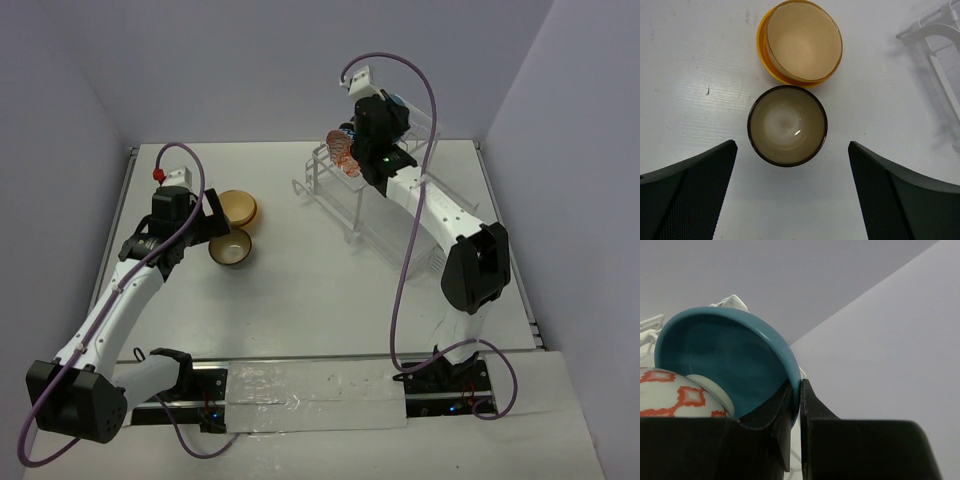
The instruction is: Load the bowls into the dish rack
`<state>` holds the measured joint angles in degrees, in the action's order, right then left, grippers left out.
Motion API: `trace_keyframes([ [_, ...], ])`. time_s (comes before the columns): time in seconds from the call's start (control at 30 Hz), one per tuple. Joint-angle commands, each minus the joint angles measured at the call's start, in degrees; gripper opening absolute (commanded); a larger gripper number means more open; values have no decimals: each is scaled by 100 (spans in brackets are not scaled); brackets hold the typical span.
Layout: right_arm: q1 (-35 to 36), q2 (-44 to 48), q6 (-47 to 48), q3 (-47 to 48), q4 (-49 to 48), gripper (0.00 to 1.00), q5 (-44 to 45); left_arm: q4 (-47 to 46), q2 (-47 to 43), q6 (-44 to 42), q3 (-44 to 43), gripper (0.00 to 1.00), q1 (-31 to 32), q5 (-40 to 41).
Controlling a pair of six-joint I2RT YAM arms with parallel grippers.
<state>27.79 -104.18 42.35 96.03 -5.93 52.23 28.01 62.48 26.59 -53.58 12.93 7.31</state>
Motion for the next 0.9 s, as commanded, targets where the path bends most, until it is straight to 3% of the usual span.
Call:
trace_keyframes([
  [0.0, 156, 372, -297, 3, 382, 9, -160, -199, -131, -66, 58, 99, -36, -107],
  [0.53, 165, 601, -1185, 127, 1489, 11, -1004, -208, -131, -75, 58, 99, -45, -151],
  [0.87, 174, 838, -1264, 12, 1525, 15, -1074, -208, -139, -66, 58, 99, -54, -151],
])
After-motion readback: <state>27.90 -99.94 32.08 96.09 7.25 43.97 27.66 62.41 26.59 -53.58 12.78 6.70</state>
